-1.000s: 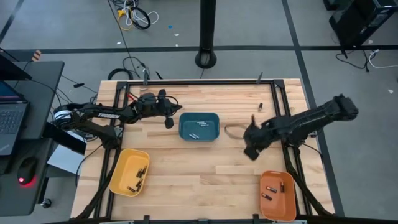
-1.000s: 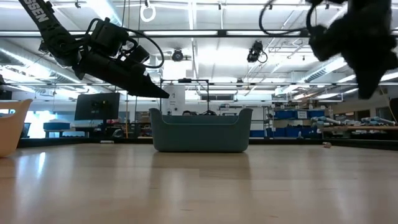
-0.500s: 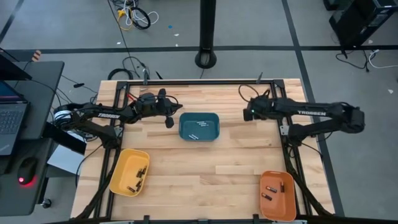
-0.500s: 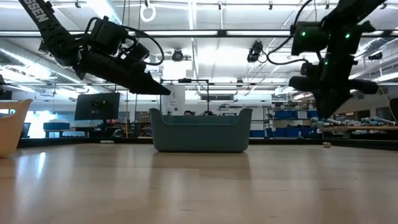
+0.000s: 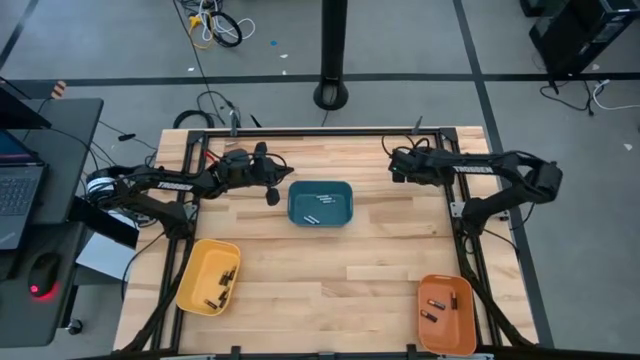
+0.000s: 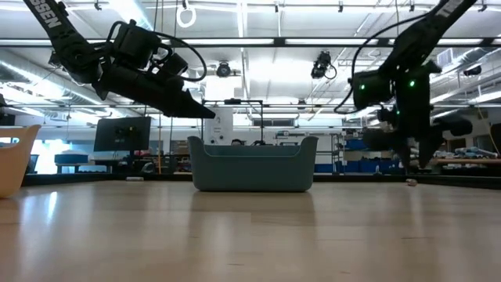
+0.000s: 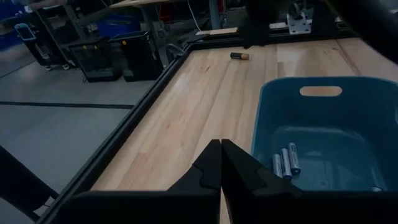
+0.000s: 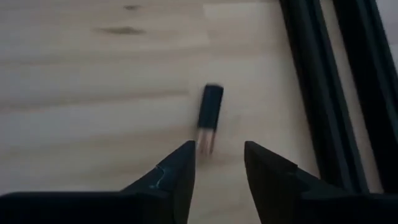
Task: Sort batteries
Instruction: Put the large black battery into the orange bin
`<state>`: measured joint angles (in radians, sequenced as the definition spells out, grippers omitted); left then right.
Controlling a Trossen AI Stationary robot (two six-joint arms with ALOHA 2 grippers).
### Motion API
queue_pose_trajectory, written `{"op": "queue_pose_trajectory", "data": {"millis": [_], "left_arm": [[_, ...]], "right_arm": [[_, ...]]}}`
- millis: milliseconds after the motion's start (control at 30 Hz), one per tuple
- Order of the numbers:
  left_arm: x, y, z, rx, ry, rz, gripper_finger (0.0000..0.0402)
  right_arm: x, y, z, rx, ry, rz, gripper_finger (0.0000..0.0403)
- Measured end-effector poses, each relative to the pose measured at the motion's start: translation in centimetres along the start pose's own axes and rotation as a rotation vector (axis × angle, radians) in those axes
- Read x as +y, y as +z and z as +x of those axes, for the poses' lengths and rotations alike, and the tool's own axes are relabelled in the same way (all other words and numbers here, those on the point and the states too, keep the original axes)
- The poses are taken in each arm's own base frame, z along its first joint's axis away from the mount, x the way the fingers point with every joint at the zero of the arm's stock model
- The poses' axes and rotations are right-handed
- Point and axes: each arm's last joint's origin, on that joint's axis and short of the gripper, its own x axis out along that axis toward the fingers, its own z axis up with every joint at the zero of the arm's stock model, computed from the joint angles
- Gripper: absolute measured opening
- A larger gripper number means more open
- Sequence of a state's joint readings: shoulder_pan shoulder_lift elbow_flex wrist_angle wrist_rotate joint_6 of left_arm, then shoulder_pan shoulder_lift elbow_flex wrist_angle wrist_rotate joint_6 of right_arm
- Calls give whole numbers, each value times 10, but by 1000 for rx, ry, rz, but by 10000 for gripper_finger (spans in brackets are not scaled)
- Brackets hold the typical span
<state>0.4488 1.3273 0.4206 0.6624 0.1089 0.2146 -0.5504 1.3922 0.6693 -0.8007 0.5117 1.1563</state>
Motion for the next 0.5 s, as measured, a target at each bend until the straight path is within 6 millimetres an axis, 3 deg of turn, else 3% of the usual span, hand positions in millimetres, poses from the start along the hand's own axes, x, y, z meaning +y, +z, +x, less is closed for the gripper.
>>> {"op": "queue_pose_trajectory", "data": {"millis": [200, 500], "left_arm": [[0, 0, 0, -4, 1, 10, 10], [0, 0, 0, 1, 0, 10, 10]], "right_arm": [[15, 9, 24, -19, 12, 0, 155], [17, 11, 49, 25, -77, -21, 141]]}}
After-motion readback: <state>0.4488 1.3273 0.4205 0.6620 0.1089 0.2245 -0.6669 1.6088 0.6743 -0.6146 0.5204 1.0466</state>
